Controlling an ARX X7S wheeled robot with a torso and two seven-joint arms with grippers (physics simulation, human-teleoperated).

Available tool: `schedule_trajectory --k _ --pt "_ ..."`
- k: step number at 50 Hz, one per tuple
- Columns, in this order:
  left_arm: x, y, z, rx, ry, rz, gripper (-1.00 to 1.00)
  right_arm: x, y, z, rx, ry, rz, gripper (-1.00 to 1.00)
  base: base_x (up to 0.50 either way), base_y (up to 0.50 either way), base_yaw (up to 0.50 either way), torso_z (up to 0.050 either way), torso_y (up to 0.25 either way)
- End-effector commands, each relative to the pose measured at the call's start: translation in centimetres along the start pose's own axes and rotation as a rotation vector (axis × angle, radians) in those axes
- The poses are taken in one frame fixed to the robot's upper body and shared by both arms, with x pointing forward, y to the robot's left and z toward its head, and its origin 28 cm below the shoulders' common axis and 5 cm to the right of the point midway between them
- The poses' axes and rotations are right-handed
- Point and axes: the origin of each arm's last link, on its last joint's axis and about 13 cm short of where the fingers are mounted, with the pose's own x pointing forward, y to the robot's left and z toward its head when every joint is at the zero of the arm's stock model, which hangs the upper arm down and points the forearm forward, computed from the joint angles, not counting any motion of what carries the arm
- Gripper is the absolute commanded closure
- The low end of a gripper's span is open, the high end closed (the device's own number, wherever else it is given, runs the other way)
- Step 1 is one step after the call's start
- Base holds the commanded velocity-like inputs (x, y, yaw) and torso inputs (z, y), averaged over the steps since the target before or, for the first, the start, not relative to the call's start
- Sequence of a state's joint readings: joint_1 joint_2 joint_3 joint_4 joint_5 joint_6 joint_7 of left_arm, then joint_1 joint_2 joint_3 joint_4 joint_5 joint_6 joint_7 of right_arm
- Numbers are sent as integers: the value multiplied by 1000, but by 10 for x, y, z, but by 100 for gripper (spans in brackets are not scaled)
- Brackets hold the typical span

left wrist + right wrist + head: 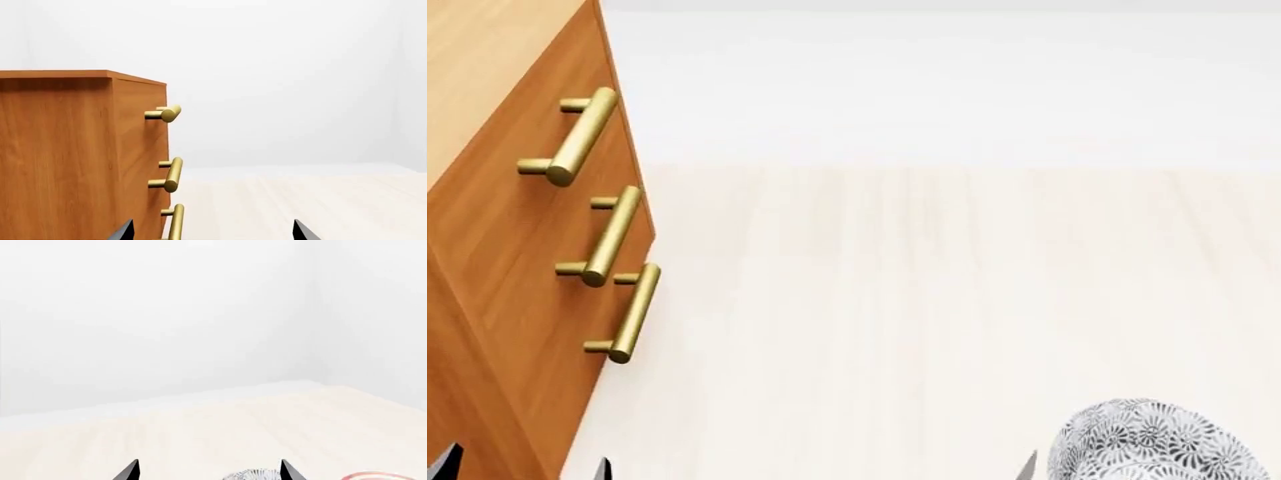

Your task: Put the bowl on top of the cabinet.

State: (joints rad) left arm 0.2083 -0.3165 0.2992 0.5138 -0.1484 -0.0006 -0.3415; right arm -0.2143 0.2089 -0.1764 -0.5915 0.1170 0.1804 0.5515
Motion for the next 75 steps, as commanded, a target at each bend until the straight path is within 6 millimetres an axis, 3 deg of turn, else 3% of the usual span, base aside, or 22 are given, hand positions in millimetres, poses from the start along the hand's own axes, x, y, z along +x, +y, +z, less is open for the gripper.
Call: schedule_trajectory --k 1,13,20,29,33,41,53,60,75 --pt "0 0 0 -1 0 0 -100 4 -2 10 28 44 -176 -100 0 0 0 0 0" --pt "0 0 -1 -1 2 0 -100 5 -18 17 247 31 -144 -100 0 0 0 0 0" --pt "1 0 -1 0 6 0 -100 4 -23 18 288 23 -124 -100 0 0 0 0 0" --pt "1 1 -1 -2 4 7 -100 -3 -29 19 415 -21 -90 -100 0 0 0 0 0" --pt "1 1 -1 -3 5 8 -100 -9 -37 24 500 -36 -180 -100 0 0 0 0 0" --pt "1 1 -1 -2 5 8 -100 -17 -46 23 684 -119 -118 -100 0 0 0 0 0" --pt "1 1 -2 -2 8 8 -100 -21 -54 21 772 -131 -245 -100 0 0 0 0 0" --pt "2 0 -2 0 9 6 -100 -19 -63 13 908 -76 -332 -100 0 0 0 0 0" --pt "2 0 -3 0 13 3 -100 -21 -67 9 1006 -10 -367 -100 0 0 0 0 0"
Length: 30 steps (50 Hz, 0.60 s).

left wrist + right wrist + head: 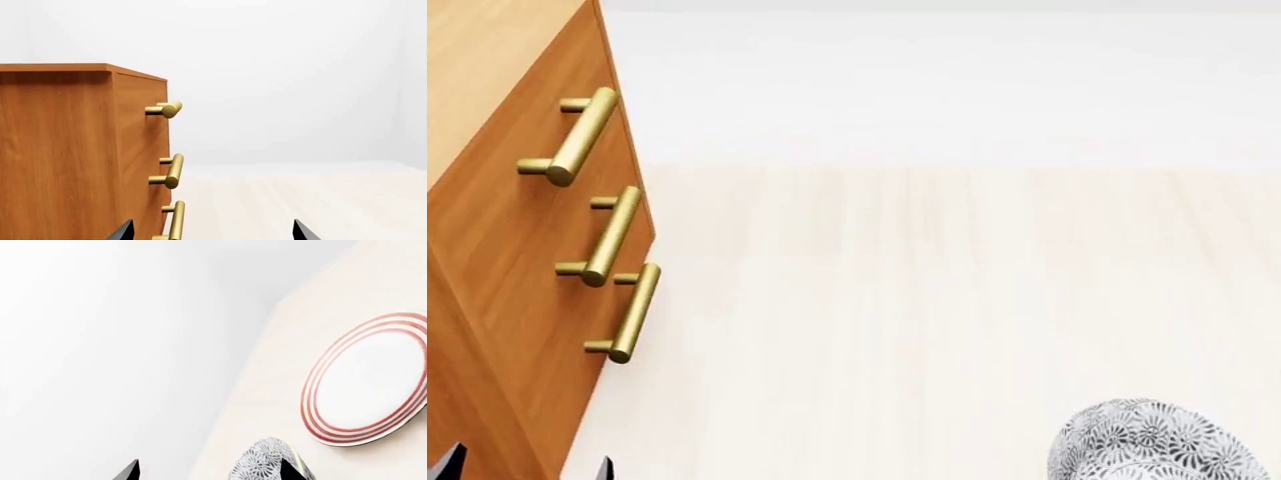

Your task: Put the bowl on top of the cabinet.

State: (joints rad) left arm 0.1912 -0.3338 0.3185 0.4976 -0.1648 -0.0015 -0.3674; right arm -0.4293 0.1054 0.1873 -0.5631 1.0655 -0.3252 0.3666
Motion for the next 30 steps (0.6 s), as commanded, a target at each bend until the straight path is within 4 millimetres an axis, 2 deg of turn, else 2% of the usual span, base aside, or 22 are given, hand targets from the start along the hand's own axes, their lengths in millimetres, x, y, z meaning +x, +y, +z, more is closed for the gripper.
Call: schedule_trajectory --k 1,4,5,24,30 --pt "0 0 -1 1 2 -1 -100 0 -7 2 77 12 -77 -100 0 0 0 0 0" --pt "0 0 0 1 1 -1 -100 1 -8 2 82 8 -89 -100 0 0 0 0 0" --pt "0 0 0 0 0 0 -100 3 -8 1 48 27 -155 -100 0 0 0 0 0" --pt "0 0 1 0 -3 0 -100 12 -11 -5 21 65 -221 -100 0 0 0 0 0" --pt "0 0 1 1 -4 -1 -100 19 -12 -11 3 129 -244 -100 0 0 0 0 0"
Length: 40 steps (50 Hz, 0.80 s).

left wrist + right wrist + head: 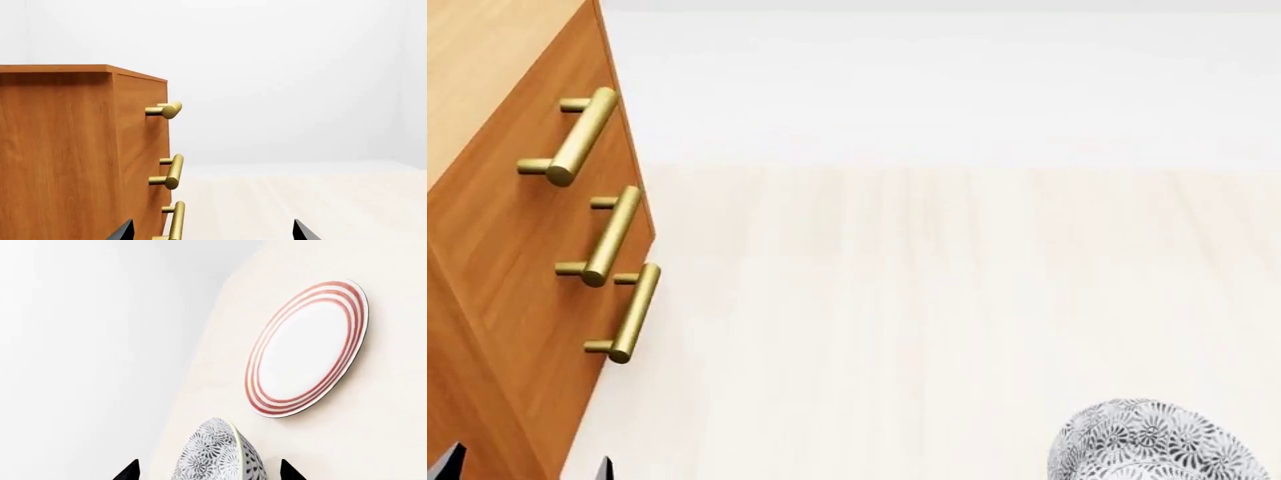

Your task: Put the bowl on top of the cabinet.

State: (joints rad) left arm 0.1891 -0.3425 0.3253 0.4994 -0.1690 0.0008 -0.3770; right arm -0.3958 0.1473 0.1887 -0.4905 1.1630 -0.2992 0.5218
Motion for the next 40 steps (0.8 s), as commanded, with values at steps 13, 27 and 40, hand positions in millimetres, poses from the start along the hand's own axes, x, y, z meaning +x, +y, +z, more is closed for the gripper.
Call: schedule_trajectory --k 13,27,40 --pt "0 -1 0 0 -2 -7 -100 18 0 -11 -77 100 -69 -100 0 0 0 0 0" --pt "-1 -1 0 0 -3 -7 -100 28 0 -19 -101 179 -55 -100 0 0 0 0 0" --pt "-1 -1 0 2 -4 -8 -100 34 -2 -22 -108 193 -62 -100 0 0 0 0 0"
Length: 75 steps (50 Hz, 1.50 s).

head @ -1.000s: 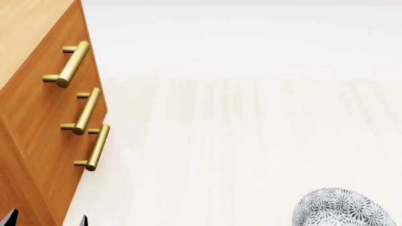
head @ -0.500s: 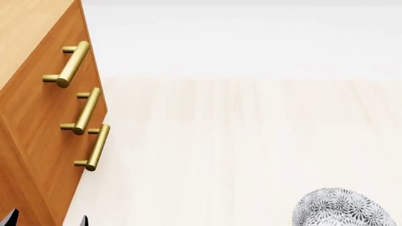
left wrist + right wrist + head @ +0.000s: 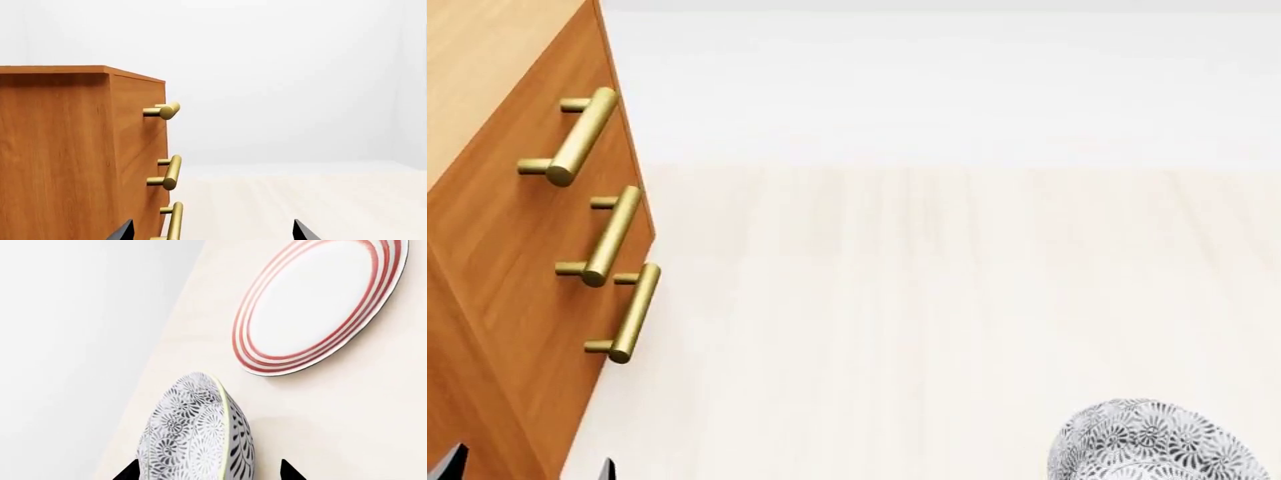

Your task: Put the bowl on top of the cabinet.

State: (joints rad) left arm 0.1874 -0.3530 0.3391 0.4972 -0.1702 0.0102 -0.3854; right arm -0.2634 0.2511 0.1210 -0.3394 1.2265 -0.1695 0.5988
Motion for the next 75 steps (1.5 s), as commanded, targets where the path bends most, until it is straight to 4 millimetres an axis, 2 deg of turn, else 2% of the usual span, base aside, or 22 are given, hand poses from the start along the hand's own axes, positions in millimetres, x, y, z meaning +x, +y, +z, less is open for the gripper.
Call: schedule_trajectory --k 1,22,33,39,75 --pt "0 0 0 0 0 0 -100 6 -1 -2 -11 19 -4 -100 0 0 0 0 0" --pt "0 -1 0 2 -1 -7 -100 22 1 -12 -78 73 8 -100 0 0 0 0 0" --pt "0 -1 0 1 0 -9 -100 27 -3 -8 -64 63 -11 -100 0 0 0 0 0" --pt "0 -2 0 2 0 -13 -100 35 -6 -12 -68 68 -33 -100 0 0 0 0 0" --pt "-1 0 0 -2 -7 -15 -100 52 -8 -23 -136 131 -35 -100 0 0 0 0 0"
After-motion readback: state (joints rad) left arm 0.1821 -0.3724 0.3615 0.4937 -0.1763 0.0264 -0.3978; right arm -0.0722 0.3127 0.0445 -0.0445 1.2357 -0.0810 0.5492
